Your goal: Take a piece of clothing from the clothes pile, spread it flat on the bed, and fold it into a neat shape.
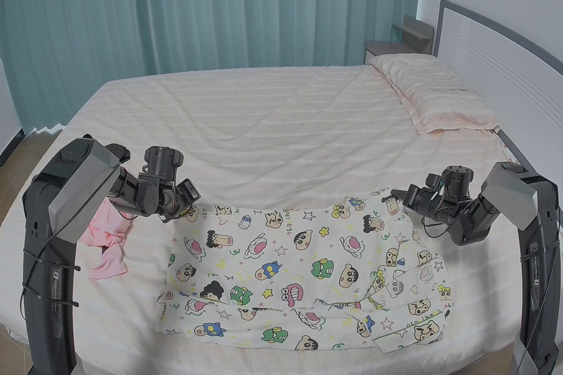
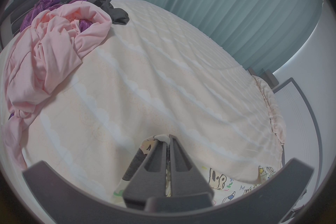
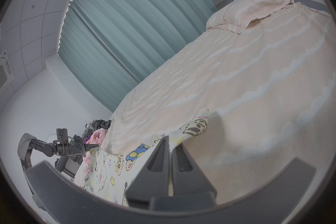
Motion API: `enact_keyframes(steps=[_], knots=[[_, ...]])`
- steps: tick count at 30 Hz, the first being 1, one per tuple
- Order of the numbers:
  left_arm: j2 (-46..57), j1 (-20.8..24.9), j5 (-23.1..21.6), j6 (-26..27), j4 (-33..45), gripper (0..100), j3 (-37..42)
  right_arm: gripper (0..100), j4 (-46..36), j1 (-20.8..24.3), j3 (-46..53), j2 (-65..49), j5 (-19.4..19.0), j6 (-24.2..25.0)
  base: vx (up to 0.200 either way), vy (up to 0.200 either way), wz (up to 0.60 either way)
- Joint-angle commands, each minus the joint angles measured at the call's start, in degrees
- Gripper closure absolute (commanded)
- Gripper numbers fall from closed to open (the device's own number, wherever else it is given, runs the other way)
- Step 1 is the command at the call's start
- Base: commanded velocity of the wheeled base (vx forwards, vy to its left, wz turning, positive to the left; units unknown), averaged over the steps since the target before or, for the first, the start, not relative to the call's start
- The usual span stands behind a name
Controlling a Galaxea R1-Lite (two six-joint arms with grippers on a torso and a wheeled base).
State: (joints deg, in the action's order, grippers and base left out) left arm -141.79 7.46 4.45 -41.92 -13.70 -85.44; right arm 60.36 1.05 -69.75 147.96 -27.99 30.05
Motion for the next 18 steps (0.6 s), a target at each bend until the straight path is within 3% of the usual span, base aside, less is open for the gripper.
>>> enact_keyframes(steps=[1,11,18], knots=[[0.81,0.19,-0.41,0.09,1.92,100,0.45,100,0.82,-0.08,3.40,-2.76,-0.93,0.01,0.000,0.000,0.00],[5.38,0.19,-1.29,0.09,4.21,100,2.56,100,4.68,-1.84,13.15,-9.09,-5.67,-0.08,0.000,0.000,0.00],[12.33,0.19,-4.19,0.44,4.03,100,10.74,100,11.28,-2.45,24.23,-13.66,-9.54,-0.08,0.000,0.000,0.00]])
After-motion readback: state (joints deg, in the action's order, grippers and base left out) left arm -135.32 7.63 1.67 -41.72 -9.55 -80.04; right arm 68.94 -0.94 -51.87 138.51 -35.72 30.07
